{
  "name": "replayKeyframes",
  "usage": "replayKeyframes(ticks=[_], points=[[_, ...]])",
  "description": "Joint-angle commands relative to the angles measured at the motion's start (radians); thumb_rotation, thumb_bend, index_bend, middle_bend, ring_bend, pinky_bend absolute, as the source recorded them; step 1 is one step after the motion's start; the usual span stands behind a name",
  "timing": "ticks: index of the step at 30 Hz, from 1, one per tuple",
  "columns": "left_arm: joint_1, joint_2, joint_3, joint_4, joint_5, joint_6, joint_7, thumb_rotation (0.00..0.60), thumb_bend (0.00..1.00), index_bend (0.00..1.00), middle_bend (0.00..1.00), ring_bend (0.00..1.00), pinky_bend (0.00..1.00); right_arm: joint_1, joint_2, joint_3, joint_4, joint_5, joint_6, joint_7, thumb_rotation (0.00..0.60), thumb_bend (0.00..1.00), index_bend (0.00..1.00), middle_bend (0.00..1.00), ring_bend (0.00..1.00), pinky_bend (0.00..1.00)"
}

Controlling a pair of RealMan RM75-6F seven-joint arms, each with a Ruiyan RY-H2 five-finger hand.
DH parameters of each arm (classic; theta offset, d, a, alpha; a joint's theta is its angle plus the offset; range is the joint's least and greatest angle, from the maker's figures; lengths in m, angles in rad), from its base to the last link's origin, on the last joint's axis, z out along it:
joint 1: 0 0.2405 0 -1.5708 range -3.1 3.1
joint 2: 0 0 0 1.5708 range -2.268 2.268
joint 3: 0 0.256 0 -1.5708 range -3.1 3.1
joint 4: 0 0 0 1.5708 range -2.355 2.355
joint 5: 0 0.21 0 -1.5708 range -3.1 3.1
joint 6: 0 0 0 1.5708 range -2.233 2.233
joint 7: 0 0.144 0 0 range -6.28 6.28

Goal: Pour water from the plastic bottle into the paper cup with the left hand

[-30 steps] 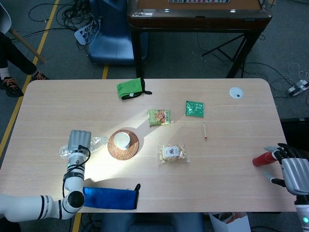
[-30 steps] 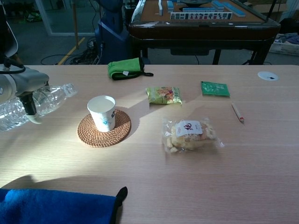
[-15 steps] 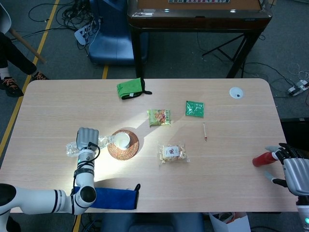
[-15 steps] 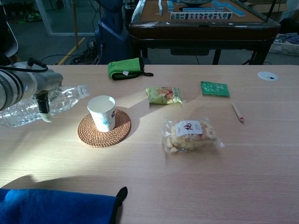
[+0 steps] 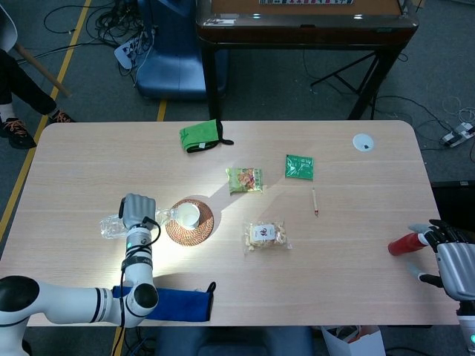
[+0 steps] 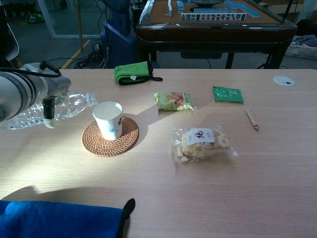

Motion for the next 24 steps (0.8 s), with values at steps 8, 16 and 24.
replayKeyframes(ticks=[8, 16, 24], points=[[-0.035, -0.029, -0.013, 0.021, -0.041, 0.023, 0.061, 0.6, 0.21, 0.64, 0.73, 0.59, 0.61, 0.0, 0.004, 0.0, 0.0, -0.002, 0.001, 0.01, 0.6, 0.05, 0.3, 0.34, 0.18, 0.28], [-0.051, -0.044, -0.015, 0.041, -0.066, 0.046, 0.104, 0.6, 0.21, 0.64, 0.74, 0.59, 0.61, -0.003, 0.009, 0.001, 0.0, -0.005, 0.009, 0.023, 0.6, 0.05, 0.3, 0.34, 0.18, 0.28], [-0.057, -0.061, 0.004, 0.059, -0.048, 0.078, 0.136, 0.6, 0.21, 0.64, 0.74, 0.59, 0.61, -0.005, 0.011, 0.001, 0.0, -0.007, 0.012, 0.027, 0.6, 0.05, 0.3, 0.34, 0.18, 0.28]])
